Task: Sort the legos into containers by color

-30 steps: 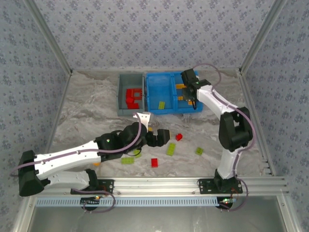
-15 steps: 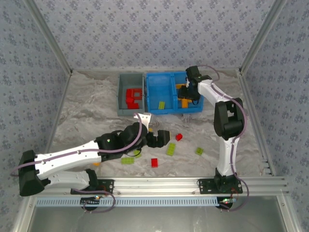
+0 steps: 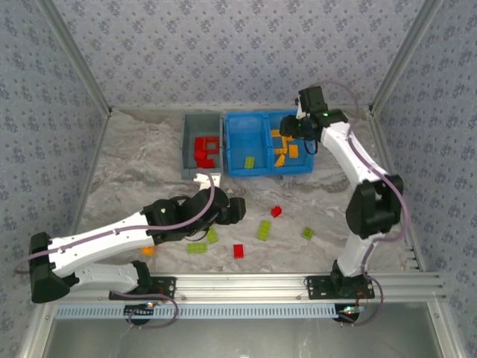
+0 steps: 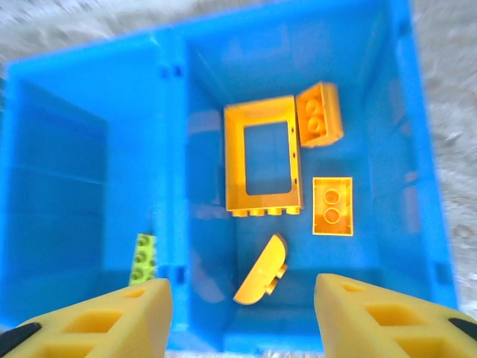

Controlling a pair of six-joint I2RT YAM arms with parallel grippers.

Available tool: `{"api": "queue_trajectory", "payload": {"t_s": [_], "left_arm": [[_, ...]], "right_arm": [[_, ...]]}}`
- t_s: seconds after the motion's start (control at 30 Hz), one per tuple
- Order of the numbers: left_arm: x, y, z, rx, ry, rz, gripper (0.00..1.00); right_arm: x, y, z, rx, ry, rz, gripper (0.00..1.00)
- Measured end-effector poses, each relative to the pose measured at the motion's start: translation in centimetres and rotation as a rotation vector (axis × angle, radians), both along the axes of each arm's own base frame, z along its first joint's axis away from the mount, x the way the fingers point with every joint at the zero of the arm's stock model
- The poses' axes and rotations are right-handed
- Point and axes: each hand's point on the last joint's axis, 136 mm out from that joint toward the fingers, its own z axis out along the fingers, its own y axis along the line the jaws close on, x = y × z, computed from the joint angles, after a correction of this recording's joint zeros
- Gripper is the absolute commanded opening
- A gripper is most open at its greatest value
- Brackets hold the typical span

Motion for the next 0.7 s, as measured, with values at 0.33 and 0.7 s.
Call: {"api": "queue_trajectory", "payload": {"t_s": [0.33, 0.7], "left_arm": [[-0.7, 11.7, -2.2, 0.080, 0.144, 0.325, 0.76], [-6.0, 19.6, -11.9, 0.087, 0.419, 0.738, 0.78]], "right_arm": [[-13.1, 5.2, 7.3, 0.061, -0.295, 0.198, 0.63], [-28.5, 14.8, -4.4, 0.056, -0.156, 0.692, 0.69]]}}
